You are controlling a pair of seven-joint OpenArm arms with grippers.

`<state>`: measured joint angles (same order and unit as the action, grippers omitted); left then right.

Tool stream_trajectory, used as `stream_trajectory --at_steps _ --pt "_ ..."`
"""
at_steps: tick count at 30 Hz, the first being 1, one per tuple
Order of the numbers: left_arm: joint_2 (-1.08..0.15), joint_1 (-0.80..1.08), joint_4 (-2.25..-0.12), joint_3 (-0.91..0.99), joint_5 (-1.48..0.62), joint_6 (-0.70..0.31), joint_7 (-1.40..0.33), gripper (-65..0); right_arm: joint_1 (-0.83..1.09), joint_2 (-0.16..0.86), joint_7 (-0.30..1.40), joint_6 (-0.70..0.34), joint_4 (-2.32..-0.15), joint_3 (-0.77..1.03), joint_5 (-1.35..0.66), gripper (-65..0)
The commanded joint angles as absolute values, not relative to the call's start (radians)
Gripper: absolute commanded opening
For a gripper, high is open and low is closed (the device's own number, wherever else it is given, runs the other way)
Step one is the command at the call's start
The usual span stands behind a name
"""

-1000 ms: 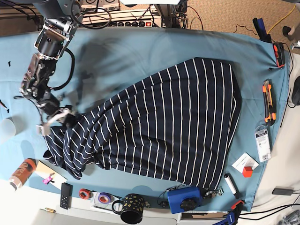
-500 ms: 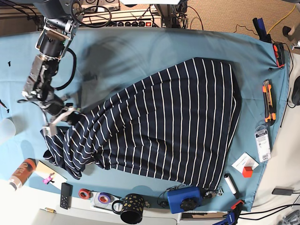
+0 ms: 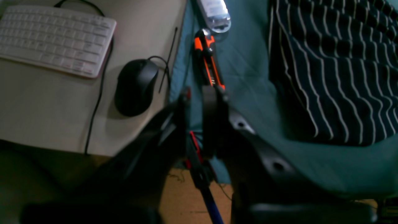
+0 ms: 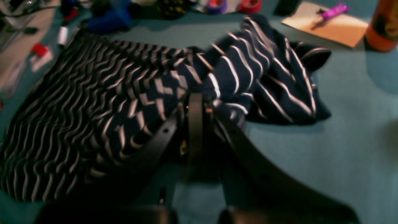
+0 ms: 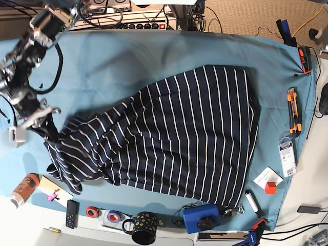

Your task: Layout the t-shirt on the table in an organized manner, then fold the t-shirt properly

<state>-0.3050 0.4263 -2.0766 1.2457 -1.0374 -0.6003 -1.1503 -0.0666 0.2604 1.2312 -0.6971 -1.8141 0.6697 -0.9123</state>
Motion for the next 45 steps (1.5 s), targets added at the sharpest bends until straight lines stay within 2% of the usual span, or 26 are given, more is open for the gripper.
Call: stream_trajectory --at_steps 1,6,10,15,20,22,23,25,26,27,31,34,40,45 --pt "-0.324 0.429 -2.091 1.254 -1.056 -0.603 -1.126 -59.0 -0.062 0.278 1.222 -0.698 -1.868 0.689 -0.961 -65.0" --pt "-0.324 0.43 -2.091 1.254 -1.056 -0.603 -1.128 -59.0 0.04 0.278 1.262 -0.698 -2.057 0.789 -1.055 -65.0" --pt "-0.324 0.429 -2.091 1.254 -1.056 -0.603 -1.127 -59.0 0.053 0.277 1.248 -0.698 -2.079 0.839 -1.04 -65.0" --pt "-0.324 0.429 -2.091 1.254 -1.056 -0.603 -1.127 -59.0 0.052 0.277 1.075 -0.698 -1.967 0.763 -0.831 -65.0" --pt "-0.324 0.429 -2.091 1.254 -1.056 -0.603 -1.128 -59.0 0.01 0.278 0.859 -0.698 -1.759 0.597 -0.579 -65.0" --pt "-0.324 0.43 -2.091 1.254 -1.056 -0.603 -1.128 -59.0 -0.018 0.278 0.872 -0.698 -1.695 0.537 -0.545 -65.0" --pt "-0.324 0.43 -2.091 1.254 -1.056 -0.603 -1.128 -59.0 -0.026 0.278 0.891 -0.698 -1.676 0.512 -0.545 -61.6" --pt "-0.324 0.43 -2.091 1.254 -1.056 -0.603 -1.128 -59.0 -0.036 0.278 0.924 -0.698 -1.667 0.467 -0.545 -46.8" --pt "-0.324 0.429 -2.091 1.254 -1.056 -0.603 -1.128 -59.0 -0.038 0.279 0.927 -0.698 -1.668 0.452 -0.546 -41.3" --pt "-0.324 0.43 -2.091 1.254 -1.056 -0.603 -1.128 -59.0 -0.04 0.283 0.928 -0.698 -1.668 0.442 -0.55 -38.7" --pt "-0.324 0.43 -2.091 1.254 -1.055 -0.603 -1.129 -59.0 -0.05 0.329 1.042 -0.698 -1.684 0.457 -0.756 -38.6" --pt "-0.324 0.43 -2.091 1.254 -1.056 -0.603 -1.129 -59.0 -0.053 0.348 1.151 -0.698 -1.742 0.543 -0.909 -38.7" --pt "-0.324 0.429 -2.091 1.254 -1.056 -0.603 -1.129 -59.0 -0.052 0.347 1.227 -0.698 -1.782 0.801 -0.905 -38.8" --pt "-0.324 0.43 -2.091 1.254 -1.056 -0.603 -1.129 -59.0 -0.01 0.353 1.252 -0.698 -1.674 0.789 -0.826 -38.8"
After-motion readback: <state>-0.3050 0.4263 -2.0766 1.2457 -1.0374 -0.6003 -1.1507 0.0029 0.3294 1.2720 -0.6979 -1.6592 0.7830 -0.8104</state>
